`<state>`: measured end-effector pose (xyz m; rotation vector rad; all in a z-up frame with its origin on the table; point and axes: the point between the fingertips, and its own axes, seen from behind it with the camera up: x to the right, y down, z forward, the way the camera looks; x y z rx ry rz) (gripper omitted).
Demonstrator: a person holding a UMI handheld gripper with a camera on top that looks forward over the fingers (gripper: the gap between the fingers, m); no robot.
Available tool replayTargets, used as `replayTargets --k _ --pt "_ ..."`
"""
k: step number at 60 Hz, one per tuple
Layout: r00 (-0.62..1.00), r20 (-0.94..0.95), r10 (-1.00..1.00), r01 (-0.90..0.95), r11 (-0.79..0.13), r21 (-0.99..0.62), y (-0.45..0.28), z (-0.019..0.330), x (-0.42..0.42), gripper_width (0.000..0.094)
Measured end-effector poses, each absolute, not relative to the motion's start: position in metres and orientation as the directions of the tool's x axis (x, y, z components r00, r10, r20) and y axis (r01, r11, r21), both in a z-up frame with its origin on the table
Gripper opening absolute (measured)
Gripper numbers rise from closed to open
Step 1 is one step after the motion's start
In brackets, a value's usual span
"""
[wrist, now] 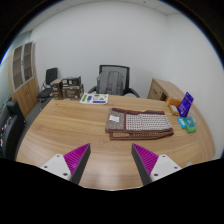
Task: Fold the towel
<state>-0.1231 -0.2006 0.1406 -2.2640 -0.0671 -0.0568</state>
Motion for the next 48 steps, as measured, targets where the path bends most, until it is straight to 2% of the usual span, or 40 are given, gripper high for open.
replayTargets --k 10,24,27,33,37,41,43,48 --pt "0.993 0.08 0.091 0.119 -0.605 -0.788 -0.089 0.091 -0.129 0.0859" --pt "0.997 0.069 0.047 0.083 -0.654 -0.752 0.01 0.021 -0.117 0.0855" --pt "0.997 0.06 0.045 0.075 -0.672 -0.737 0.02 0.006 -0.116 0.0829" --pt "0.996 0.081 0.035 0.083 -0.674 -0.734 0.032 -0.007 -0.11 0.067" --pt "0.993 0.105 0.053 0.113 -0.666 -0.737 0.035 -0.008 -0.109 0.051" --pt "0.99 0.135 0.051 0.135 -0.663 -0.737 0.037 -0.008 -0.103 0.0259" --pt "0.984 0.175 0.029 0.15 -0.661 -0.735 0.037 -0.006 -0.091 0.0061" --pt "0.985 0.169 0.023 0.141 -0.665 -0.733 0.036 -0.006 -0.091 0.0053"
